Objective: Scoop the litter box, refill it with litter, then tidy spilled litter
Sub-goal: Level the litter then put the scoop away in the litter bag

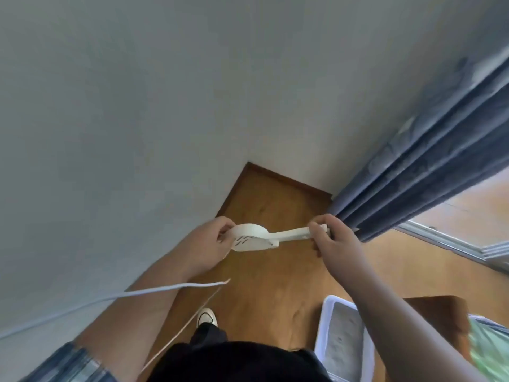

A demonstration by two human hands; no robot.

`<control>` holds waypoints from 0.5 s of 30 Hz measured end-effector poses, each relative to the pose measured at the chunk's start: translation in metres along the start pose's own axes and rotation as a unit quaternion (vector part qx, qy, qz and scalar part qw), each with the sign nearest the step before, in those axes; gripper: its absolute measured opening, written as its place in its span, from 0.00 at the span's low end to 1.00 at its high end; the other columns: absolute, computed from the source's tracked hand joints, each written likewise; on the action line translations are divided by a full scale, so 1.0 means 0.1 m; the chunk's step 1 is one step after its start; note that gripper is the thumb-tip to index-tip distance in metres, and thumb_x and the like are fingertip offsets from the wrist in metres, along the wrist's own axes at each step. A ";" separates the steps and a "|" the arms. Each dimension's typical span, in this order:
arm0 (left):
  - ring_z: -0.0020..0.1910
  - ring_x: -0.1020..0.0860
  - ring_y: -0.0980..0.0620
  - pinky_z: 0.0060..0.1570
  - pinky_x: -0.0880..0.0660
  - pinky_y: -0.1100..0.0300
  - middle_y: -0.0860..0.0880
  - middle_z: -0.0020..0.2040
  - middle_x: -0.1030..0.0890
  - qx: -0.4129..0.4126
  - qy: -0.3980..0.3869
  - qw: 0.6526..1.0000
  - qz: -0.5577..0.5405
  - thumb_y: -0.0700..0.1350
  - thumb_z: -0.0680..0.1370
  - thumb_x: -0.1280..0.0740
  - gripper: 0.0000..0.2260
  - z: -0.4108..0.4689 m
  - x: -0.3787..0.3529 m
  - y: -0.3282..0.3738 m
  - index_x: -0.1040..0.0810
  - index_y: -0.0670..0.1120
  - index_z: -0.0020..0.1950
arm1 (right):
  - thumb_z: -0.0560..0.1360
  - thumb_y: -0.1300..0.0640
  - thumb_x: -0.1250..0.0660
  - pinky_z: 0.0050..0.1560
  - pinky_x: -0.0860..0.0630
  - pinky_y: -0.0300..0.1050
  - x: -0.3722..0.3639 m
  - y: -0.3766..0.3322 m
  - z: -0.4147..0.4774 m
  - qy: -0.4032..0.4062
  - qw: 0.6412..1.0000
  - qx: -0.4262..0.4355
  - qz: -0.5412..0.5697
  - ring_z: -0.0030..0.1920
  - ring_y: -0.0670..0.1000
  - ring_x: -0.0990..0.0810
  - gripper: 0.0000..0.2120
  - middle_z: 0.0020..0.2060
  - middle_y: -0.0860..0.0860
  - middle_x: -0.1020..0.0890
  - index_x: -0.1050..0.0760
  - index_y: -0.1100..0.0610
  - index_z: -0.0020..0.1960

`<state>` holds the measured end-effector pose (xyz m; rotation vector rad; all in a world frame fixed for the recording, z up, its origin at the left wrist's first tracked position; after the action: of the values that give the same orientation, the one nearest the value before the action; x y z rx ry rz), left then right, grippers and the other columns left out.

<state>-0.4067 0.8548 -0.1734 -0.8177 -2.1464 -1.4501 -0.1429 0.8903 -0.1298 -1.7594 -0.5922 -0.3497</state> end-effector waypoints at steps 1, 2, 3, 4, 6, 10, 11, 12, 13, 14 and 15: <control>0.51 0.21 0.62 0.49 0.22 0.63 0.60 0.55 0.19 0.009 0.001 1.000 -0.016 0.50 0.83 0.39 0.08 -0.05 0.08 -0.15 0.25 0.57 0.61 | 0.80 0.47 0.37 0.35 0.23 0.54 -0.19 -0.06 0.03 -0.012 1.000 0.000 -0.006 0.36 0.57 0.21 0.07 0.37 0.55 0.19 0.23 0.45 0.45; 0.49 0.21 0.63 0.46 0.23 0.67 0.62 0.52 0.19 0.019 0.005 0.999 -0.033 0.49 0.83 0.39 0.07 -0.10 0.20 -0.34 0.25 0.59 0.59 | 0.80 0.46 0.38 0.37 0.22 0.55 -0.44 -0.13 0.09 -0.030 0.999 0.003 -0.014 0.38 0.56 0.20 0.07 0.37 0.54 0.19 0.23 0.45 0.46; 0.46 0.21 0.65 0.42 0.25 0.71 0.66 0.49 0.20 0.026 0.010 0.999 -0.043 0.48 0.83 0.40 0.07 -0.12 0.29 -0.53 0.26 0.61 0.55 | 0.80 0.45 0.38 0.38 0.21 0.55 -0.67 -0.18 0.15 -0.047 0.999 0.005 -0.026 0.38 0.55 0.19 0.08 0.37 0.53 0.19 0.24 0.45 0.46; 0.45 0.21 0.67 0.41 0.27 0.73 0.68 0.47 0.20 0.034 0.015 0.998 -0.044 0.47 0.83 0.40 0.08 -0.12 0.36 -0.71 0.27 0.62 0.52 | 0.80 0.44 0.38 0.39 0.20 0.54 -0.89 -0.24 0.20 -0.066 0.997 0.004 -0.039 0.39 0.54 0.19 0.08 0.37 0.51 0.18 0.24 0.44 0.47; 0.45 0.21 0.63 0.43 0.27 0.69 0.62 0.51 0.18 0.065 0.014 0.997 -0.039 0.47 0.83 0.40 0.06 -0.03 0.43 -1.09 0.26 0.58 0.54 | 0.80 0.43 0.38 0.37 0.20 0.48 -1.27 -0.34 0.32 -0.103 0.993 0.002 -0.062 0.38 0.51 0.18 0.07 0.38 0.48 0.18 0.25 0.45 0.49; 0.53 0.21 0.53 0.51 0.27 0.60 0.51 0.57 0.19 0.129 -0.012 0.991 -0.037 0.49 0.83 0.41 0.10 0.28 0.41 -1.68 0.26 0.52 0.62 | 0.80 0.43 0.38 0.35 0.24 0.39 -1.78 -0.36 0.61 -0.142 0.987 -0.023 -0.070 0.39 0.48 0.18 0.07 0.40 0.44 0.19 0.24 0.44 0.52; 0.55 0.21 0.52 0.51 0.28 0.60 0.51 0.59 0.19 0.138 -0.015 0.990 -0.037 0.49 0.83 0.41 0.10 0.36 0.41 -1.76 0.26 0.51 0.63 | 0.80 0.43 0.38 0.37 0.23 0.40 -1.89 -0.32 0.69 -0.143 0.987 -0.027 -0.074 0.39 0.48 0.18 0.07 0.40 0.44 0.19 0.24 0.44 0.51; 0.56 0.22 0.52 0.51 0.29 0.61 0.51 0.61 0.20 0.146 -0.019 0.988 -0.037 0.49 0.83 0.41 0.11 0.46 0.39 -1.86 0.26 0.51 0.65 | 0.80 0.42 0.38 0.37 0.23 0.42 -1.99 -0.27 0.79 -0.145 0.986 -0.035 -0.077 0.39 0.48 0.18 0.08 0.39 0.45 0.18 0.24 0.44 0.51; 0.56 0.23 0.52 0.52 0.30 0.61 0.50 0.62 0.21 0.155 -0.023 0.987 -0.036 0.48 0.83 0.41 0.13 0.55 0.35 -1.97 0.27 0.50 0.67 | 0.80 0.42 0.38 0.37 0.23 0.43 -2.11 -0.18 0.88 -0.147 0.985 -0.046 -0.078 0.39 0.48 0.18 0.08 0.39 0.45 0.18 0.24 0.44 0.50; 0.56 0.24 0.53 0.52 0.30 0.60 0.49 0.64 0.23 0.158 -0.024 0.987 -0.032 0.47 0.83 0.41 0.14 0.66 0.30 -2.08 0.28 0.49 0.69 | 0.80 0.42 0.38 0.36 0.23 0.44 -2.24 -0.07 0.97 -0.145 0.985 -0.060 -0.075 0.38 0.48 0.18 0.08 0.38 0.46 0.18 0.24 0.44 0.49; 0.56 0.25 0.53 0.52 0.31 0.60 0.48 0.65 0.24 0.160 -0.025 0.986 -0.025 0.46 0.83 0.40 0.15 0.78 0.23 -2.20 0.30 0.48 0.70 | 0.80 0.42 0.37 0.35 0.24 0.43 -2.38 0.06 1.07 -0.141 0.985 -0.072 -0.072 0.37 0.48 0.18 0.08 0.38 0.47 0.18 0.24 0.44 0.48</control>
<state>-0.5742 0.8709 -0.3377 -0.6916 -2.3690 -1.0743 -0.3439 0.9425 -0.2885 -1.9265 -0.9180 -0.2489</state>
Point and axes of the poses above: each hand's wrist, its own z-axis towards the middle knuckle, its own x-axis out of the back of the hand, y = z × x, the point moved 2 cm from there along z, towards the middle knuckle
